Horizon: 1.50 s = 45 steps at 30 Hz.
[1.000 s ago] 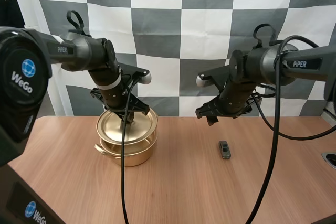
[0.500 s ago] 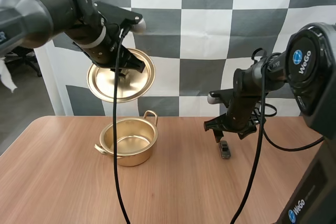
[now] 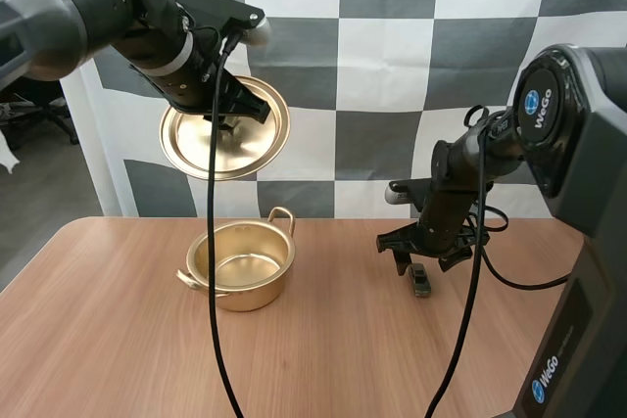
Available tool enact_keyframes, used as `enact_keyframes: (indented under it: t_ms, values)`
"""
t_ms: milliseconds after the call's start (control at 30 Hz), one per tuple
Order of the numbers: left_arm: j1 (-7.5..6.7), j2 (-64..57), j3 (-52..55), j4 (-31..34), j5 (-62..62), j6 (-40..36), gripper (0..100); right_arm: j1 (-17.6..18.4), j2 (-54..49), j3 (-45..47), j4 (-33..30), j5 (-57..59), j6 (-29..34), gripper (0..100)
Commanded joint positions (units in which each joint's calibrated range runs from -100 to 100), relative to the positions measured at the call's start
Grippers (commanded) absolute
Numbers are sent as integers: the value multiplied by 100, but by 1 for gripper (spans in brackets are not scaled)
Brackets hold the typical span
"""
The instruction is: Open the pot, put the car inside, and close it
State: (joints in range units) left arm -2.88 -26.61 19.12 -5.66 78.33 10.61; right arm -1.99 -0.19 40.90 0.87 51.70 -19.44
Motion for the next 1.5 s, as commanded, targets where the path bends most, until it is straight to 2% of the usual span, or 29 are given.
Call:
enact_keyframes:
  t_ms: [0,500,567,600,733,933,1133,1267,1467]
  values:
    - [0,2,-9,3,21,7,0,0,109,-1,3,-68,-14,100]
    - [0,2,-9,3,21,7,0,0,312,-1,79,-277,-29,100]
    - [0,2,-9,3,21,7,0,0,312,-1,97,-277,-29,80]
    - [0,2,-9,3,21,7,0,0,312,-1,97,-277,-29,66]
    - [0,-21,-25,3,53,7,0,0,312,-1,97,-277,-29,0]
    - [0,-244,-211,3,53,7,0,0,272,-1,97,-293,-29,0]
    - [0,-881,-1198,3,572,-4,0,98,-333,-1,97,-392,-265,0]
    - [0,-1433,-1920,26,890,-4,0,446,-1081,-1,87,-360,-444,0]
    - [0,-2127,-2921,71,943,-4,0,1396,-2193,-52,89,-468,-512,0]
